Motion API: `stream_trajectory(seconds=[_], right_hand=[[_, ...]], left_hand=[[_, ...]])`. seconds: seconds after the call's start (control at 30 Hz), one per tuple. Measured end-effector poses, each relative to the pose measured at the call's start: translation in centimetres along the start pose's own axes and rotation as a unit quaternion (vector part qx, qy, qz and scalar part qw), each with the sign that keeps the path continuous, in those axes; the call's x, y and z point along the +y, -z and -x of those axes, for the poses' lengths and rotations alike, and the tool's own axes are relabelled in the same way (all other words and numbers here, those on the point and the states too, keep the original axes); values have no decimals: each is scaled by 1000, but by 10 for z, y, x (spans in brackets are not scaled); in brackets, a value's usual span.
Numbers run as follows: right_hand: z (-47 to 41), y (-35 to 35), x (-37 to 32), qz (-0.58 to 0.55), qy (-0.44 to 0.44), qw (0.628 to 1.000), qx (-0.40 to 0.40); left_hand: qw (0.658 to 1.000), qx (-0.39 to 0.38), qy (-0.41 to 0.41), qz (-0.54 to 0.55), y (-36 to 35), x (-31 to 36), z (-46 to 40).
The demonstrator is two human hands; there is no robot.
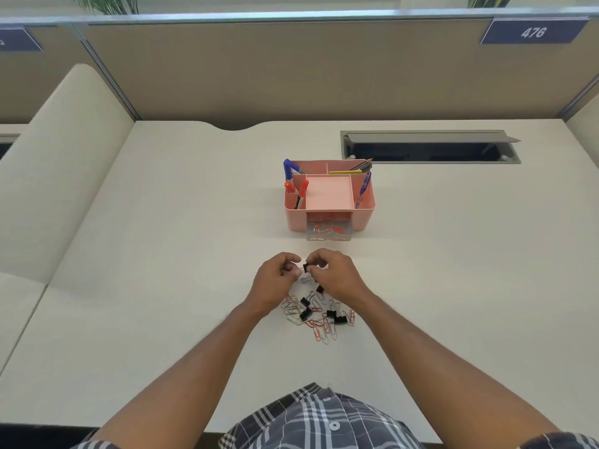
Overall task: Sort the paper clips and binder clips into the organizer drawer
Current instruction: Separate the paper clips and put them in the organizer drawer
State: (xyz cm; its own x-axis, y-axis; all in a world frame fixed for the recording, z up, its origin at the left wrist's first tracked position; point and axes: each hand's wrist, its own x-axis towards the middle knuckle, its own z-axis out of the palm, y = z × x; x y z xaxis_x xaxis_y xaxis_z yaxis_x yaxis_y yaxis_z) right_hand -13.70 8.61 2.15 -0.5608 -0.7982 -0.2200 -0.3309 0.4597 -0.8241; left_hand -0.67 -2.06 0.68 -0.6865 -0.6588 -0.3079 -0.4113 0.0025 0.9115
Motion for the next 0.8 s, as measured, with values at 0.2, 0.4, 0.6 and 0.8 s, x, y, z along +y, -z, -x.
stream_trajectory(seconds=[0.2,0.4,0.6,0.8], right_hand=[[4,5,3,-89,-27,995,28],[6,8,-1,-107,-26,993,38],[8,12,-2,-111,-37,992,55],[10,18,5,-8,-37,998,43]], left_hand=[[995,-28,29,92,3,2,4],[979,-66,43,190,-1,13,8],[982,-26,52,179,-2,15,7],[984,51,65,160,3,11,6]])
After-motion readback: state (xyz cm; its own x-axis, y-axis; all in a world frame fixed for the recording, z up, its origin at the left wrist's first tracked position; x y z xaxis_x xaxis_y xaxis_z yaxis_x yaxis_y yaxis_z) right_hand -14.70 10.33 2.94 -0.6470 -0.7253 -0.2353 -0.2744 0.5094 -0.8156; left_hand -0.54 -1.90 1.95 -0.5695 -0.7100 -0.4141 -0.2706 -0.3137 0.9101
